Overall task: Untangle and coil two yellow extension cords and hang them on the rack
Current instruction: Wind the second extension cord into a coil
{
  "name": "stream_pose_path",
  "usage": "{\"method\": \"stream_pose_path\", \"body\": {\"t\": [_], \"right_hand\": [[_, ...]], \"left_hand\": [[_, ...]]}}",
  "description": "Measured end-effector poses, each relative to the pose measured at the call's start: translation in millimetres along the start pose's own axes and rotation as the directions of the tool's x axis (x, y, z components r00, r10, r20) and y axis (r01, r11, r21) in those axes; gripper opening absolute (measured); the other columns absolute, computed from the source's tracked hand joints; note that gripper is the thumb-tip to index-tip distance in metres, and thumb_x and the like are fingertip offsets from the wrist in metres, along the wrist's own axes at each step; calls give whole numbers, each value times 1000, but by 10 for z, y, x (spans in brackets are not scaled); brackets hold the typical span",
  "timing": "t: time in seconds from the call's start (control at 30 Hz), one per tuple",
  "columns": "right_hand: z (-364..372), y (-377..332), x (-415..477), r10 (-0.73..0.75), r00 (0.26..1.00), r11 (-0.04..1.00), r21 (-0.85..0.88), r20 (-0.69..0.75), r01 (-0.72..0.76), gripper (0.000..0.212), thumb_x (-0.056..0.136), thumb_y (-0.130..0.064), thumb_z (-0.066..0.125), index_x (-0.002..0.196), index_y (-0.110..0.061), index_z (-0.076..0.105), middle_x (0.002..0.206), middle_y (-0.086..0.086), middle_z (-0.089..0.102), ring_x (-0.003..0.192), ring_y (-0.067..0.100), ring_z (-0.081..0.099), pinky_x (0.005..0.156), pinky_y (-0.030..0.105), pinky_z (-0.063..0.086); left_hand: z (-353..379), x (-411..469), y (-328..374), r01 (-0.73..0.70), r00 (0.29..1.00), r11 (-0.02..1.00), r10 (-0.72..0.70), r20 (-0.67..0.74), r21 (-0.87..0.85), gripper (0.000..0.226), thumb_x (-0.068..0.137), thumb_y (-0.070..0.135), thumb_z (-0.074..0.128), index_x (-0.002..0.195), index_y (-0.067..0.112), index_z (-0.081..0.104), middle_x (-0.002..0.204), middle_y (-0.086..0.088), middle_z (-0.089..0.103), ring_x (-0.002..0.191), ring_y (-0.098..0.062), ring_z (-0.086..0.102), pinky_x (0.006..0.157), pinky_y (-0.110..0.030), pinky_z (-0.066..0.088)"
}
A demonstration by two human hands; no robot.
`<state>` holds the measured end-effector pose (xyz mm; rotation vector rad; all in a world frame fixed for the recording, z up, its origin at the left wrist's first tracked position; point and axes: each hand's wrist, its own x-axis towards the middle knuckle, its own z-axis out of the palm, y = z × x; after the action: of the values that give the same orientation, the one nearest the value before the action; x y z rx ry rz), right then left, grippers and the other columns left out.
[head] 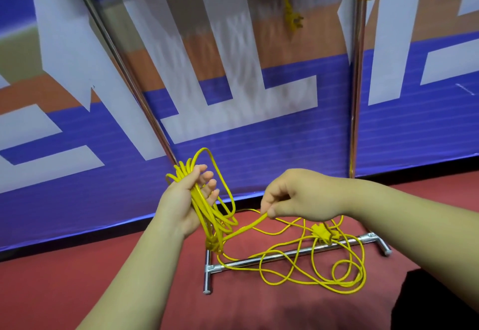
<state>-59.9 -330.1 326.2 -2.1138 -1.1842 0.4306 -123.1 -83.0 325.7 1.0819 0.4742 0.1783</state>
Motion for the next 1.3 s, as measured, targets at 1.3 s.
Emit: {"method": "stream_pose_path", "body": {"t": [1.3], "right_hand": [[-221, 108, -41, 56, 887, 909, 391, -459, 145, 21, 75, -15, 87, 85, -12, 68, 83, 9, 75, 78, 32, 71, 76, 47, 57]], "left_hand": [[637, -552, -260, 194, 822, 911, -354, 447, 365, 18, 89, 29, 63, 84, 13, 58, 60, 0, 41, 43, -8, 35, 41, -20, 33]]}}
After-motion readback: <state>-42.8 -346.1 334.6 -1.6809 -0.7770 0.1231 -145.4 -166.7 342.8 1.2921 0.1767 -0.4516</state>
